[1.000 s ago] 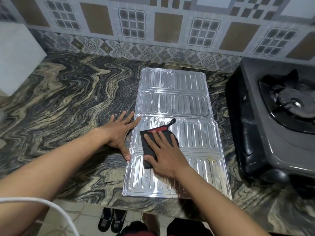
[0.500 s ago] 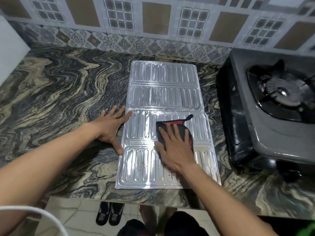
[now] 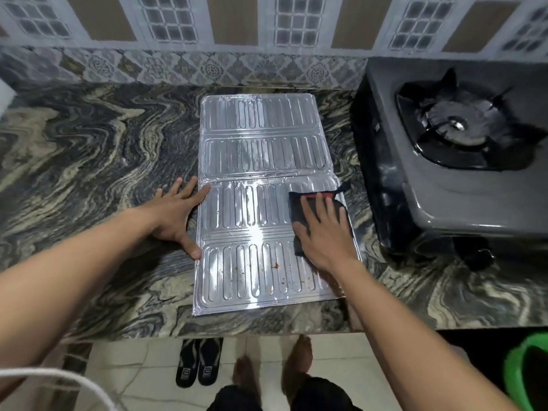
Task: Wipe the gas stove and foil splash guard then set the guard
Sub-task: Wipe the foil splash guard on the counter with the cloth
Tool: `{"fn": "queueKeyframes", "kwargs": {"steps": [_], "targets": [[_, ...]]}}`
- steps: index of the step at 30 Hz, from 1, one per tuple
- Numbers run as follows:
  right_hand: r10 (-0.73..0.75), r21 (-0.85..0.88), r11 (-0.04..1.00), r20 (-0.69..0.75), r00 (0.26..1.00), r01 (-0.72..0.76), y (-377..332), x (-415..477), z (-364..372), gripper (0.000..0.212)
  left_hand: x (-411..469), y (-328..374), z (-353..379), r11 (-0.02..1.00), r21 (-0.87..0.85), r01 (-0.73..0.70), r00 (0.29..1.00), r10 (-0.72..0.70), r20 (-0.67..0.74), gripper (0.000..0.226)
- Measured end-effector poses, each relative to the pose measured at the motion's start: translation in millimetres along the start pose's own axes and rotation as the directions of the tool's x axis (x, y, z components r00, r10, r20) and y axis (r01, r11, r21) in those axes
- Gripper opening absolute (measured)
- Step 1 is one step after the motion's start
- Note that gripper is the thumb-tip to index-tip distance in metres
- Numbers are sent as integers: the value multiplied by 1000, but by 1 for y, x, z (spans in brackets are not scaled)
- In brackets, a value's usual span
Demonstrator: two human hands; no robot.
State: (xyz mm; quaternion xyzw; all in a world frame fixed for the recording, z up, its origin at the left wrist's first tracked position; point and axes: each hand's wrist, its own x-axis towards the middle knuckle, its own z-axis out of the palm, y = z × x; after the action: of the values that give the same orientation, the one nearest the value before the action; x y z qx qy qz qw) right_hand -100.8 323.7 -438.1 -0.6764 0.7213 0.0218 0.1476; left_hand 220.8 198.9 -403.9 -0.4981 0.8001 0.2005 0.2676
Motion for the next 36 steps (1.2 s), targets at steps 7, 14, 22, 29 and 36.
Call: {"fn": "queueKeyframes", "kwargs": {"steps": [7, 14, 22, 29, 36], "targets": [[122, 26, 992, -61, 991, -121, -15, -48, 21, 61, -4, 3, -2, 1000, 8, -7, 1000, 7, 12, 172], [180, 17, 984, -30, 983, -179, -22, -41, 20, 60, -35, 10, 8, 966, 199, -165, 977, 187, -100, 132], [213, 44, 976, 11, 977, -213, -31, -40, 19, 62, -51, 16, 47, 985, 107, -139, 990, 142, -23, 155], [-64, 4, 998, 13, 998, 64, -109, -55, 34, 62, -49, 17, 46, 987, 70, -148, 989, 148, 2, 158], [-216, -9, 976, 33, 976, 216, -107, -68, 40, 60, -47, 15, 46, 985, 56, -161, 987, 161, 10, 159]]}}
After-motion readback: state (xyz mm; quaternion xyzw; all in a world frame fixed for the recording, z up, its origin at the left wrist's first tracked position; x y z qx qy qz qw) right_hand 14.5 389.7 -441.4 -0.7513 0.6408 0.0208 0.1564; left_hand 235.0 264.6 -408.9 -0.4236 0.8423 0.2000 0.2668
